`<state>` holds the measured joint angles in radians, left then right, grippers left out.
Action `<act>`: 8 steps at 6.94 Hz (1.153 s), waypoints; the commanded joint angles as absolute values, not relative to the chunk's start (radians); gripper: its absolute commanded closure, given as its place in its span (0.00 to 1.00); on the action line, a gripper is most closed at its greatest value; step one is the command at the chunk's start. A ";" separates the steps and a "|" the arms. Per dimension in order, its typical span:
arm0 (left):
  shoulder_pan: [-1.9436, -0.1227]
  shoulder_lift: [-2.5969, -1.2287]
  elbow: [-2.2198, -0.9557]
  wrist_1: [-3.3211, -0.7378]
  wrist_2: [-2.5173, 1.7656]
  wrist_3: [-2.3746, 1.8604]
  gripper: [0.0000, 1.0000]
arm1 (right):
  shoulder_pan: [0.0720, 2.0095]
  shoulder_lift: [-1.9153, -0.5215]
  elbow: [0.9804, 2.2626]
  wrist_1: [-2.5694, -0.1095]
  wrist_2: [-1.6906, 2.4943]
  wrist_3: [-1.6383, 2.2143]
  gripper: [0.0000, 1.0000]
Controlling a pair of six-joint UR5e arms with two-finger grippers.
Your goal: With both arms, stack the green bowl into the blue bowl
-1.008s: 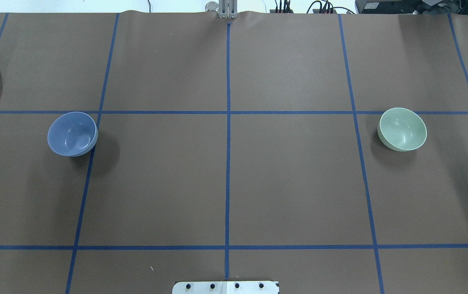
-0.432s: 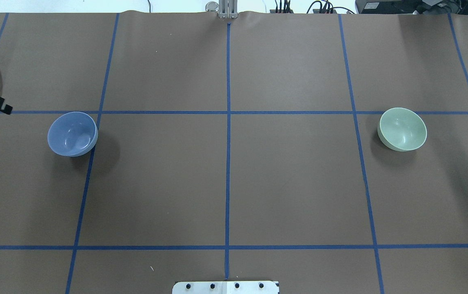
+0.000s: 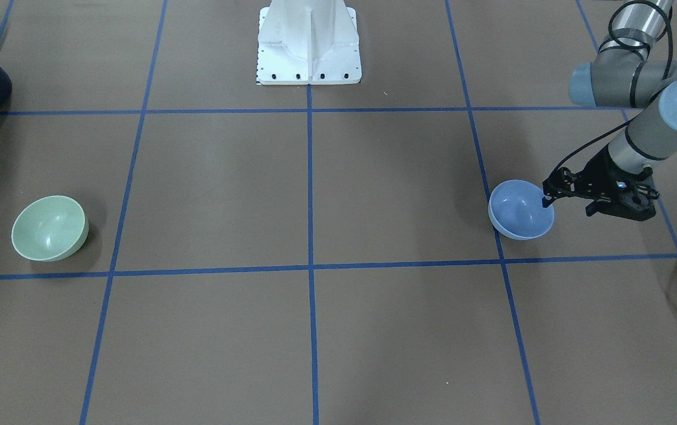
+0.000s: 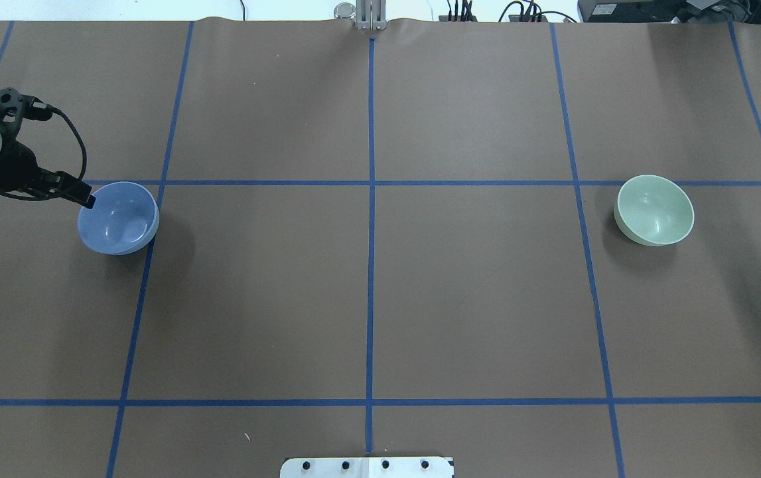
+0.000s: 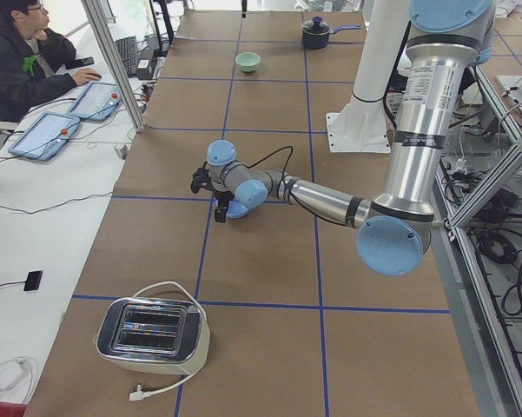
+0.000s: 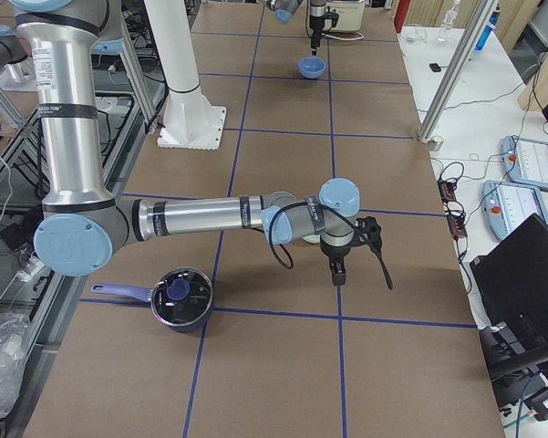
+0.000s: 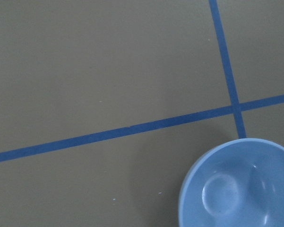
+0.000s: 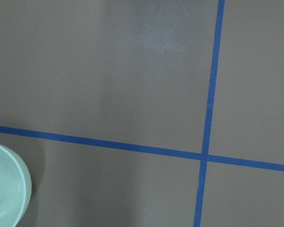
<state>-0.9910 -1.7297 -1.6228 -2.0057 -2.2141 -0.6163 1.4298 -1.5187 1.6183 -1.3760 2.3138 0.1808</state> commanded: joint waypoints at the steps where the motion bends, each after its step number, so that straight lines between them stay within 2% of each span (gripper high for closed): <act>1: -0.973 -1.759 -1.547 -2.067 -2.207 -0.621 0.28 | 1.430 -1.519 1.618 -1.376 2.315 0.183 0.00; 2: -0.973 -1.764 -1.528 -2.097 -2.206 -0.621 0.76 | 1.430 -1.519 1.618 -1.376 2.315 0.183 0.00; 3: -0.973 -1.764 -1.531 -2.098 -2.206 -0.621 1.00 | 1.430 -1.519 1.618 -1.376 2.315 0.183 0.00; 5: -0.973 -1.764 -1.540 -2.111 -2.207 -0.624 1.00 | 1.428 -1.519 1.618 -1.377 2.315 0.183 0.00; 7: -0.974 -1.769 -1.612 -2.103 -2.220 -0.716 1.00 | 1.428 -1.519 1.618 -1.377 2.315 0.184 0.00; 8: -0.974 -1.822 -1.646 -2.089 -2.220 -0.839 1.00 | 1.428 -1.519 1.617 -1.376 2.315 0.186 0.00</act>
